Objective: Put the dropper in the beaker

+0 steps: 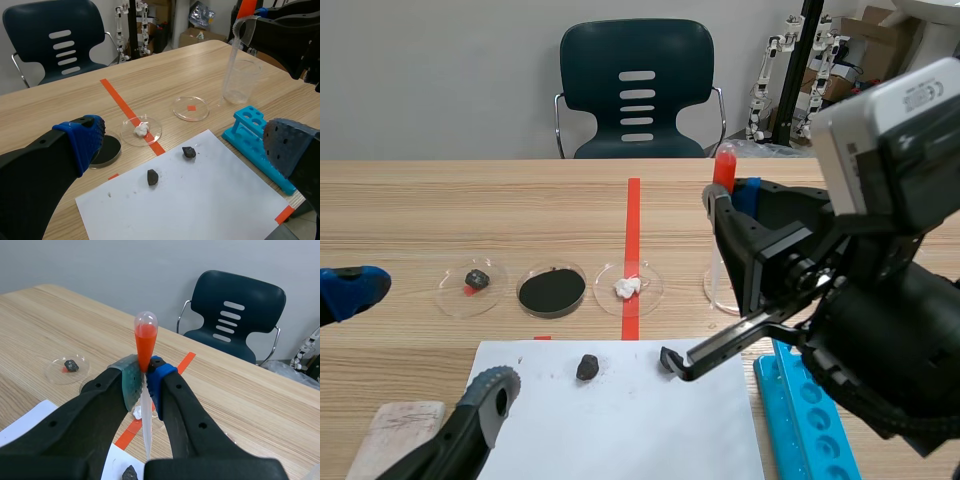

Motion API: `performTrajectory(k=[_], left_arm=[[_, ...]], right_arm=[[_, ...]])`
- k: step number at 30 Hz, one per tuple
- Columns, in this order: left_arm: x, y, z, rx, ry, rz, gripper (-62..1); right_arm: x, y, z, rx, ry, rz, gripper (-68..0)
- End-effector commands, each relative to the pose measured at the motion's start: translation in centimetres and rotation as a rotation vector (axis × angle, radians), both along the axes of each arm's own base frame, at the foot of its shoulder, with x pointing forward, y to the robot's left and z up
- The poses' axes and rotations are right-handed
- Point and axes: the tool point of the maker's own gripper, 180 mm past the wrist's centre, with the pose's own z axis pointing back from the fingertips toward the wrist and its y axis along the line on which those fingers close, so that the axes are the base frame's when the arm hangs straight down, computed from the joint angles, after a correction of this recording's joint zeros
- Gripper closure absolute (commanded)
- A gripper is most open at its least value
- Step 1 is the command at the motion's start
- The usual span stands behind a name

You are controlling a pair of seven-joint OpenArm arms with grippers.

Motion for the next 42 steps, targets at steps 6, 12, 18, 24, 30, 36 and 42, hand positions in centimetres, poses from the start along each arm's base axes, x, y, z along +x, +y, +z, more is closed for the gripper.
performTrajectory(k=[6,12,18,24,30,36,42], left_arm=[[0.0,-0.1,0.5,-0.018,-0.012,0.002,-62.3],[0.0,-0.1,0.5,-0.018,-0.012,0.002,-62.3],[0.0,-0.1,0.5,-0.018,-0.012,0.002,-62.3],[0.0,-0.1,0.5,-0.018,-0.012,0.002,-62.3],[0.0,-0.1,0.5,-0.018,-0.012,0.002,-62.3],[0.0,-0.1,0.5,-0.018,-0.012,0.002,-62.3],[0.0,-0.1,0.5,-0.018,-0.012,0.002,-62.3]], right_arm=[[0.9,-1.5,1.6,0.002,-0.065,-0.084,-1.1],[1.4,-3.8,1.6,-0.026,-0.075,-0.155,-1.1],[1.8,-6.7,1.8,-0.049,-0.084,-0.231,-1.1],[2.0,-9.3,2.5,-0.049,-0.1,-0.268,-1.1],[2.2,-11.0,3.0,-0.084,-0.12,-0.281,-1.1],[2.7,-12.6,3.2,-0.1,-0.132,-0.319,-1.1],[3.5,-14.5,2.1,-0.116,-0.116,-0.368,-1.1]])
